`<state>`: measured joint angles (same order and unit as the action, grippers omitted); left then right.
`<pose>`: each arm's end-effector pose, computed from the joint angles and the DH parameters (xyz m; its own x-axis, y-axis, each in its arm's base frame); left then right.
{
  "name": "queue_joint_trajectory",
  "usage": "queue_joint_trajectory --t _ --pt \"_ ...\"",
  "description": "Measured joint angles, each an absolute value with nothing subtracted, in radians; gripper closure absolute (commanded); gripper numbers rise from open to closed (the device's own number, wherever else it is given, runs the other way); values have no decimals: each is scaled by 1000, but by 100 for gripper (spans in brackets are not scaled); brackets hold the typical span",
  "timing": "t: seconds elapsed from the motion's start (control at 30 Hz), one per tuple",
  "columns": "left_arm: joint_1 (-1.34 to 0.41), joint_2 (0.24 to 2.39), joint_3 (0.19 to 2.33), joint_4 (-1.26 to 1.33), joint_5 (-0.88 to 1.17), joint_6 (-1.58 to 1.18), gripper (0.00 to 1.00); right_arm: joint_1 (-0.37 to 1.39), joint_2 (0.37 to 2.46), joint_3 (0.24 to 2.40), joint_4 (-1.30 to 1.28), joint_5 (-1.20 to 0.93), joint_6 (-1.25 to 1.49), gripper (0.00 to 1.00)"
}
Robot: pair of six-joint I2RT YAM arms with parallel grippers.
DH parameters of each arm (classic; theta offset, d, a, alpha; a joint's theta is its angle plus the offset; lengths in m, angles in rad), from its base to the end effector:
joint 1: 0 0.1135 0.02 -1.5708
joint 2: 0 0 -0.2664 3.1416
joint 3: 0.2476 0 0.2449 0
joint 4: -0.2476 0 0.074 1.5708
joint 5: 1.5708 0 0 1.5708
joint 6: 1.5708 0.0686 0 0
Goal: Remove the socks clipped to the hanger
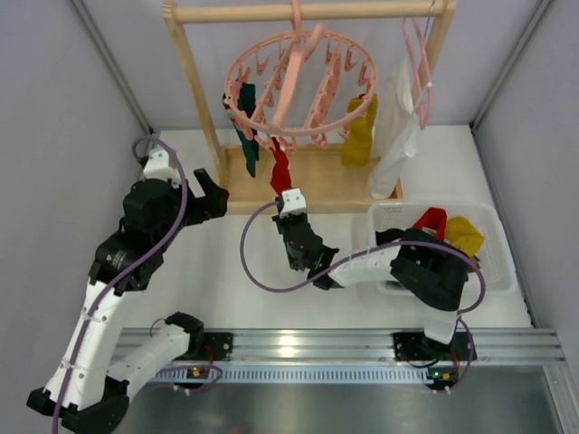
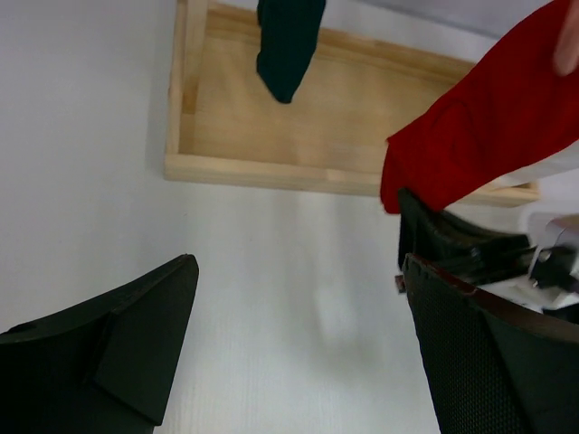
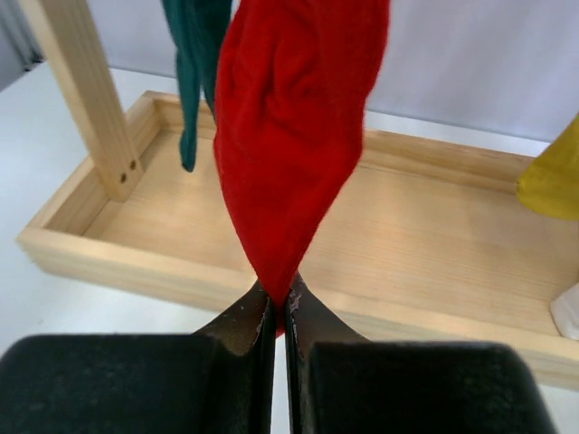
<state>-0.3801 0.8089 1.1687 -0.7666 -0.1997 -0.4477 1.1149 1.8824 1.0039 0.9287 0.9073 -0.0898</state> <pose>0.1600 -0.0493 0.3901 -0.4154 -0.2909 -0.8619 0.0162 0.9450 -0.3268 0.2315 0.3493 0.2284 0.0405 -0.0428 -0.9983 -0.2037 0.9777 -0.0502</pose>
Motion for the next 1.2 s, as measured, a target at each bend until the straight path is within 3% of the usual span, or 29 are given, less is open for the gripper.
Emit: queue_joint_trajectory --t 0.37,0.73,0.97,1.2 --pt "-426 1015 1501 -746 -151 -542 1 1247 1696 868 926 953 -64 100" --pt "-798 1285 1720 -743 -450 -545 2 1339 1696 857 936 1012 -99 100" --pt "-832 1346 1732 -743 -632 -529 11 1351 1697 857 946 1047 -115 100" --pt "-870 1406 1773 -741 -735 -481 13 1375 1753 889 982 1065 -160 100"
